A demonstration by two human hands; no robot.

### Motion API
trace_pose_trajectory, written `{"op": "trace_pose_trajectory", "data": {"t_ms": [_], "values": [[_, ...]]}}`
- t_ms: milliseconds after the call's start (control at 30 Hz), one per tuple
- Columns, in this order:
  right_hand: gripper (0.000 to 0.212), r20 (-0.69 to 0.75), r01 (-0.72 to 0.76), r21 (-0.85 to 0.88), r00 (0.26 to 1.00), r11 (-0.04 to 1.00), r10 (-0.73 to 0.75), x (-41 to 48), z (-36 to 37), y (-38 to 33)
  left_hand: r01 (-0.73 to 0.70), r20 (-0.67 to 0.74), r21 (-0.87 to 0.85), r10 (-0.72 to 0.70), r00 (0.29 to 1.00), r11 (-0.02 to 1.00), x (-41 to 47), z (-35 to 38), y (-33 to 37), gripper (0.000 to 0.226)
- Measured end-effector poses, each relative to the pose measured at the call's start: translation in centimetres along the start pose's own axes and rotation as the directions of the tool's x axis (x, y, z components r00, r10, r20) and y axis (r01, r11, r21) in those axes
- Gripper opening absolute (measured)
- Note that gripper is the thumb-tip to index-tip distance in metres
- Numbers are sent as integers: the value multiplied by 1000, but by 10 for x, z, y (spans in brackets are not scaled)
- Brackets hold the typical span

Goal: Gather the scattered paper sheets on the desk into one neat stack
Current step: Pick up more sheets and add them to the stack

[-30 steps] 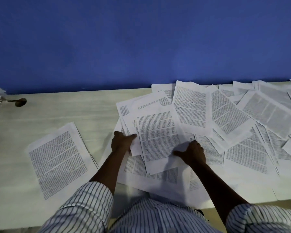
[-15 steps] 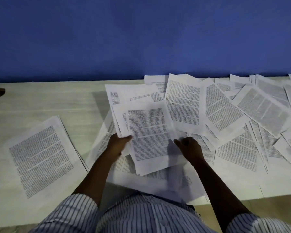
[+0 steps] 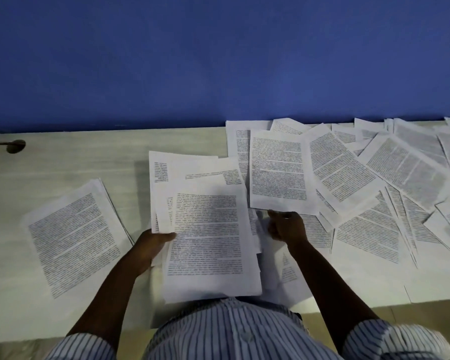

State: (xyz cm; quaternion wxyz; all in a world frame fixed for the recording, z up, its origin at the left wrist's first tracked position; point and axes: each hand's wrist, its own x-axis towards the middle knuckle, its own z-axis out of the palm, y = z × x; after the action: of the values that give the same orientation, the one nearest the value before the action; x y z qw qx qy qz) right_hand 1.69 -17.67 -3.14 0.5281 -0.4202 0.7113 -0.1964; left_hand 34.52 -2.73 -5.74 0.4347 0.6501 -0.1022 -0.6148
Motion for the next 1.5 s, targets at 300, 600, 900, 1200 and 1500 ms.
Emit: {"op": "trace_pose_trajectory", "data": {"t_ms": [300, 600, 900, 1200, 1500], "values": [[29, 349, 306, -486, 927, 818, -140, -37, 43, 0, 35, 50, -14, -34, 998, 999, -7, 38, -6, 40], [58, 132, 421, -751, 850, 509, -509, -11, 31, -26, -50, -162, 119, 69, 984, 992, 6, 40, -1, 45], [57, 82, 280, -843, 910, 459, -406, 14, 63, -36, -32, -155, 138, 53, 987, 990, 7, 44, -7, 45], [33, 30, 420, -748, 795, 514, -606, 20, 21, -33, -27, -160, 53, 35, 986, 998, 11, 37, -13, 40], [36, 406, 791, -579, 490, 198, -771, -73, 79, 37, -36, -121, -17, 34, 992, 999, -4, 45, -9, 39]]}}
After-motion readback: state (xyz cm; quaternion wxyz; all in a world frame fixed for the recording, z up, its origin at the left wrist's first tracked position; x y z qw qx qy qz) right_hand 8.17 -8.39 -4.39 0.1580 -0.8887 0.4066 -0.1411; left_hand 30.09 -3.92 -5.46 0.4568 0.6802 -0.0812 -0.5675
